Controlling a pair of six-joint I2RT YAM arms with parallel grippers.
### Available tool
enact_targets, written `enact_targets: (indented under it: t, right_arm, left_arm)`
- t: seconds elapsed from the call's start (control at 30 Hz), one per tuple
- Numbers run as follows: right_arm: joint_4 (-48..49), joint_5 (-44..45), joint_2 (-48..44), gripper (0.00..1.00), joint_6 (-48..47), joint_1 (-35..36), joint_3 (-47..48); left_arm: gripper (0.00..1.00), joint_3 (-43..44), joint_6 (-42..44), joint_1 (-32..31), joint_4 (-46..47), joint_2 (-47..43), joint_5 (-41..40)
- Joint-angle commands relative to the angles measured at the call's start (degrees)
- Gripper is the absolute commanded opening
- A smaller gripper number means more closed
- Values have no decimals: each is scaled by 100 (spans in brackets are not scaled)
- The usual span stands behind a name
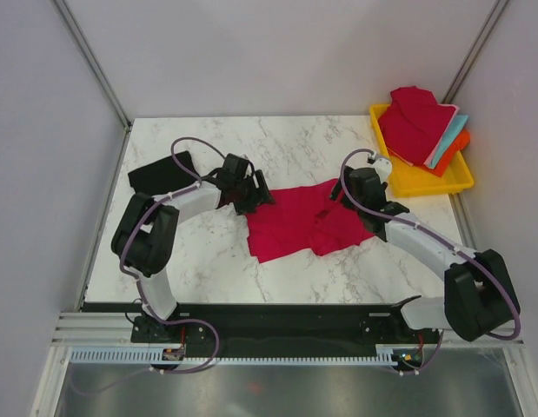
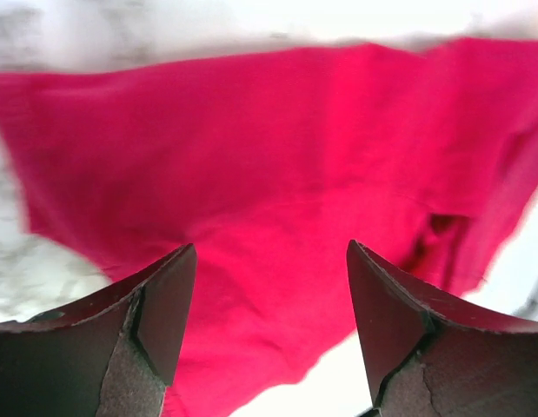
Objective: Fold and stack the t-shirts
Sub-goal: Flatten the tshirt out
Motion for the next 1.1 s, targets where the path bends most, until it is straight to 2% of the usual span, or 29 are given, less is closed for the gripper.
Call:
enact_targets:
  t: [0.0, 0.13, 0.27, 0.33, 0.43, 0.53, 0.63, 0.67, 0.73, 0.9, 1.07]
  right_arm:
    - [-32, 144, 332, 86, 383, 0, 12]
    - [21, 135, 544, 86, 480, -8, 12]
    - [91, 380, 404, 87, 568, -9, -137]
    - [100, 494, 342, 92, 647, -8, -251]
    - [118, 662, 333, 93, 893, -9, -401]
    - [91, 759, 403, 93, 1095, -9, -454]
    - [47, 890, 290, 93, 1254, 0, -533]
    - [73, 925, 228, 93, 1306, 0, -585]
    - [135, 996, 140, 92, 1359, 0, -700]
    - [188, 882, 60, 91, 1420, 0, -735]
    - [538, 286, 306, 88, 1702, 0, -885]
  left_arm:
    - [78, 255, 114, 162, -459, 23, -613]
    - [78, 290, 255, 294, -653, 23, -1351]
    - [77, 527, 238, 382, -943, 304, -1493]
    - [76, 650, 281, 382, -1057, 453, -1659]
    - [72, 782, 325, 452, -1119, 594, -1556]
    - [50, 826, 308, 514, -1110, 743, -1424]
    - [33, 862, 290, 549, -1067, 770, -1414]
    - [19, 870, 290, 567, -1040, 787, -1397]
    - [2, 914, 282, 619, -1040, 840, -1353]
    - [2, 687, 97, 961, -1014, 446, -1344]
    - [2, 168, -210, 1138, -961, -337, -2099]
